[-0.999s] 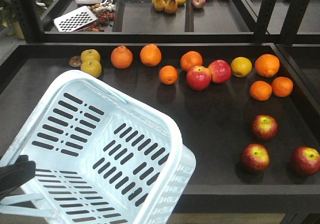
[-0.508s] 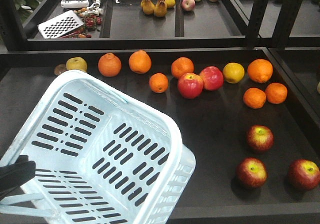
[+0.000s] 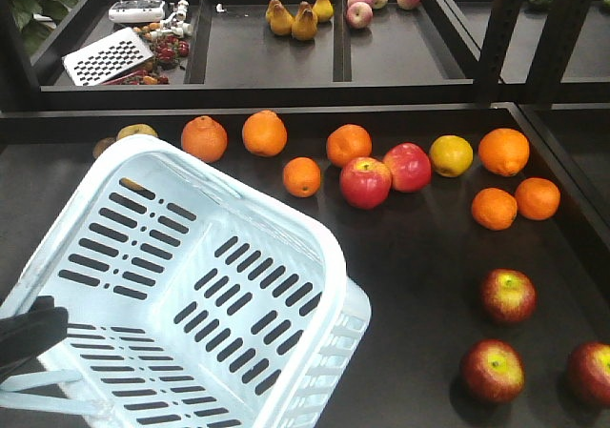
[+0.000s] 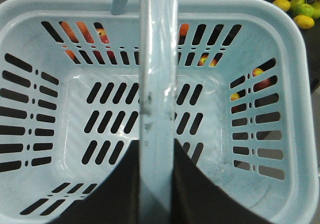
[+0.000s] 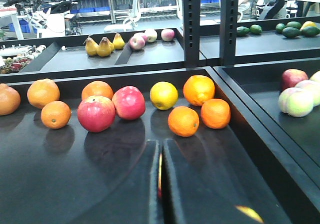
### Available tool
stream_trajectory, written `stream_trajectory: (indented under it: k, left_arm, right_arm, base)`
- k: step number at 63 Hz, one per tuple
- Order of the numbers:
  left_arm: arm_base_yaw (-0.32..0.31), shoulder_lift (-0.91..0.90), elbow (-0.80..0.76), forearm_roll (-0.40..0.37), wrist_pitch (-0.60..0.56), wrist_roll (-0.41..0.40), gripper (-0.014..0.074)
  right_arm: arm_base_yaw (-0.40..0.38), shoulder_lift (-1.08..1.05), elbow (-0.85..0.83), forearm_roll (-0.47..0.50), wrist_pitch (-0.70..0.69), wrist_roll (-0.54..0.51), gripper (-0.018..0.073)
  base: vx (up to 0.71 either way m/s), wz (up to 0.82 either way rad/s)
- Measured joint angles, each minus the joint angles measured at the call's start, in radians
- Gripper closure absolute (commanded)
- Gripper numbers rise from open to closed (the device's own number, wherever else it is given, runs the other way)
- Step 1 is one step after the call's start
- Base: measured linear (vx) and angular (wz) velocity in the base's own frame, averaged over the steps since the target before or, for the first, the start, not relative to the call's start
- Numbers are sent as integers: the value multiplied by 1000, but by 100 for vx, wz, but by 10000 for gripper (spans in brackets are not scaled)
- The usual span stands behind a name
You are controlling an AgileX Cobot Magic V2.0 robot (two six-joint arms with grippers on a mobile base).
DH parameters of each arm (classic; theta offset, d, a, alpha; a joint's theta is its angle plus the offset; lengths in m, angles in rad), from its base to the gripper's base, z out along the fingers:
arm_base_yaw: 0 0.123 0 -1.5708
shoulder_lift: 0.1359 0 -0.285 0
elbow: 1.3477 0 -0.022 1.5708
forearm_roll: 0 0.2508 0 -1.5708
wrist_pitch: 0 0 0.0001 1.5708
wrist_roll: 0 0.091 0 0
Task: Pick three apples into basket with both arms
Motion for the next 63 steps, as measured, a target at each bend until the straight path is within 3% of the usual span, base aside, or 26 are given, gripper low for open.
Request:
stream_trajectory:
  k: [63]
  left_arm:
    - [0,0,0,0,0,0,603]
  right_arm:
    - [0,0,0,0,0,0,564]
  base:
    - [6,2]
